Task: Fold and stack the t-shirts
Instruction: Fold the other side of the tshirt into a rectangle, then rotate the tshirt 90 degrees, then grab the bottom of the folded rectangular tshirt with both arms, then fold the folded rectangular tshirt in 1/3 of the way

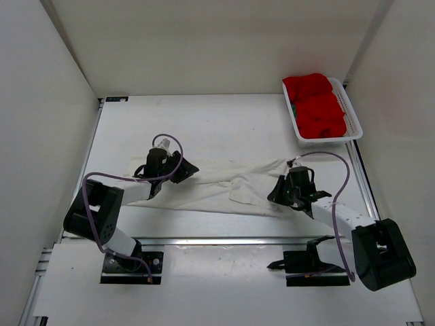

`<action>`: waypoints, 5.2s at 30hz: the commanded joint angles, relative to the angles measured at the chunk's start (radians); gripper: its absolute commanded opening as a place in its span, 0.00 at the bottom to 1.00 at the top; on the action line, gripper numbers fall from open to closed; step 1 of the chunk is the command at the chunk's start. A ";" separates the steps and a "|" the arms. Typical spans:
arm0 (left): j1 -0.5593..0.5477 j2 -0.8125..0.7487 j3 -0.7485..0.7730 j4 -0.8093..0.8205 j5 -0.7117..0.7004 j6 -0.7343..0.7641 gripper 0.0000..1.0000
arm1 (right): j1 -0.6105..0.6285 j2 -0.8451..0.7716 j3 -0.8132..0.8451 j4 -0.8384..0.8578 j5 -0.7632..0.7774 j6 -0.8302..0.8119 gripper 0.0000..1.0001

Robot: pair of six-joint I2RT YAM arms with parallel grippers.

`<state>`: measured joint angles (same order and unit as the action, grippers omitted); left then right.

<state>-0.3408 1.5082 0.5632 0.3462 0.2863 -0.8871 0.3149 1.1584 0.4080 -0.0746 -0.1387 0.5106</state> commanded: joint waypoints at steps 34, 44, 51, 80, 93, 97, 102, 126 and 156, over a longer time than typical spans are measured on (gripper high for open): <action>0.192 -0.433 -0.069 -0.309 0.142 0.079 0.54 | 0.018 1.098 1.221 -0.255 -0.114 -0.112 0.00; 0.224 -0.463 -0.033 -0.519 0.111 0.194 0.56 | -0.008 1.099 1.818 -0.388 -0.234 -0.187 0.31; 0.213 -0.445 0.030 -0.608 0.044 0.323 0.54 | 0.090 0.595 1.017 -0.181 -0.259 -0.143 0.35; 0.156 -0.433 0.057 -0.579 0.087 0.343 0.53 | 0.324 0.681 0.450 0.299 -0.201 0.235 0.00; -0.104 -0.395 -0.083 -0.676 -0.036 0.390 0.69 | 0.076 -0.052 0.022 -0.170 -0.144 0.101 0.44; -0.226 -0.333 -0.120 -0.636 -0.006 0.356 0.71 | 0.186 -0.233 -0.067 -0.301 -0.043 0.225 0.43; -0.311 -0.267 -0.132 -0.540 0.017 0.280 0.72 | 0.297 -0.385 -0.121 -0.450 0.091 0.367 0.44; -0.422 -0.363 -0.198 -0.564 0.137 0.200 0.00 | 0.458 -0.560 -0.181 -0.445 -0.052 0.477 0.00; 0.017 0.297 0.626 -0.510 0.016 0.257 0.00 | -0.186 0.552 0.692 -0.060 -0.326 -0.078 0.00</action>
<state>-0.3511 1.7512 1.1240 -0.1905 0.3641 -0.6361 0.1452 1.6173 1.0145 -0.2062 -0.4557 0.4652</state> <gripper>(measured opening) 0.028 0.009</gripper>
